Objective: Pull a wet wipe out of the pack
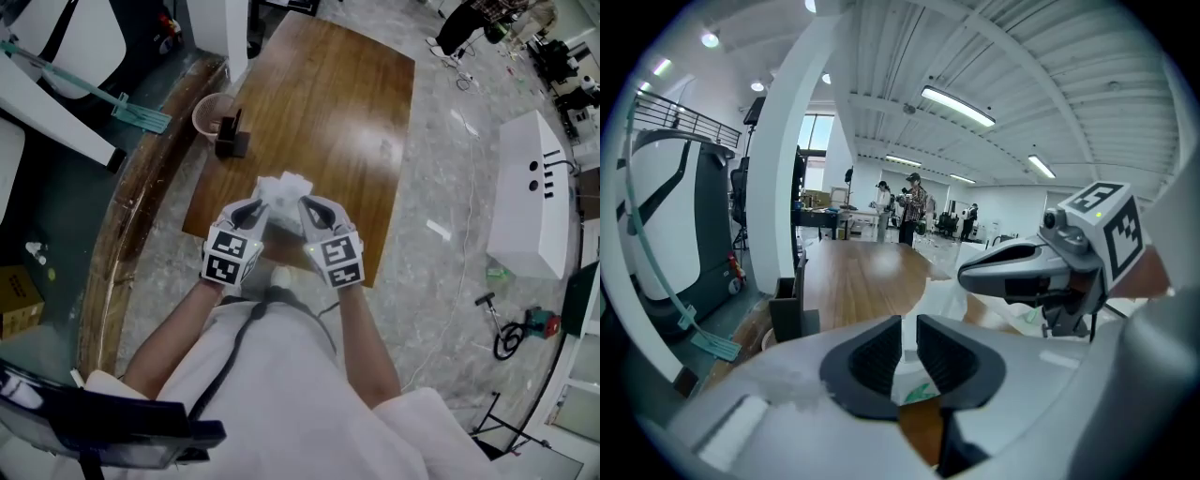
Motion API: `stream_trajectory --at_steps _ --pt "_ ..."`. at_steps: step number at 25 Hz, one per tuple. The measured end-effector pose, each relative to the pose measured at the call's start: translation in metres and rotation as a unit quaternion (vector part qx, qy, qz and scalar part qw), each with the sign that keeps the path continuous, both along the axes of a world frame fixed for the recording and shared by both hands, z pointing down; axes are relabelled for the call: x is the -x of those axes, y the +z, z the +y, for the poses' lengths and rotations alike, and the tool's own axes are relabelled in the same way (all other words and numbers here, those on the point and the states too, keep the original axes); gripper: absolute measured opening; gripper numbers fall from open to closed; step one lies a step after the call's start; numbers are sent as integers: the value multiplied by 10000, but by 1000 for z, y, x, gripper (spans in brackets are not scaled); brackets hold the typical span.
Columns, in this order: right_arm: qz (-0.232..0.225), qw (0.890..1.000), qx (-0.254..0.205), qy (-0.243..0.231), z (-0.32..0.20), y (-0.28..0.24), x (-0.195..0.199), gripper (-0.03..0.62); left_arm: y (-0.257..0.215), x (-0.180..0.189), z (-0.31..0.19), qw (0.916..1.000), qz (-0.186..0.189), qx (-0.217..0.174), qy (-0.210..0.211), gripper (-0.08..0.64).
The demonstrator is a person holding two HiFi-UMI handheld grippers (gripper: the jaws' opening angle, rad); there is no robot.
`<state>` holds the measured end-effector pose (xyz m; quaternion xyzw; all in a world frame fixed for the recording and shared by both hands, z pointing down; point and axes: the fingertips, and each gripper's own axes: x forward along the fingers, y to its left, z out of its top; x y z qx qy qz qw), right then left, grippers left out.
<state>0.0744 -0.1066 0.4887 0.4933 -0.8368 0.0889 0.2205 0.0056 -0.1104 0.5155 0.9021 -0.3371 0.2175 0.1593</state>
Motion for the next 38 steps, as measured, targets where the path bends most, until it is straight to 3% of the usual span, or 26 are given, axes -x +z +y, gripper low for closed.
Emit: stream_trajectory --at_steps 12,17,23,29,38 --pt "-156 9988 -425 158 16 -41 -4 11 -38 10 7 9992 268 -278 -56 60" --pt "-838 9928 -783 331 25 -82 -6 12 -77 16 4 9965 561 -613 -63 58" --pt "-1623 9757 -1330 626 39 -140 -14 11 -134 28 10 9893 993 -1070 -70 44" --pt "-1786 9656 -1706 807 51 -173 -23 11 -172 42 15 9823 1269 -1370 -116 5" --pt "-1723 9651 -1752 905 54 -177 -31 11 -177 47 9 9810 1319 -1410 -184 5"
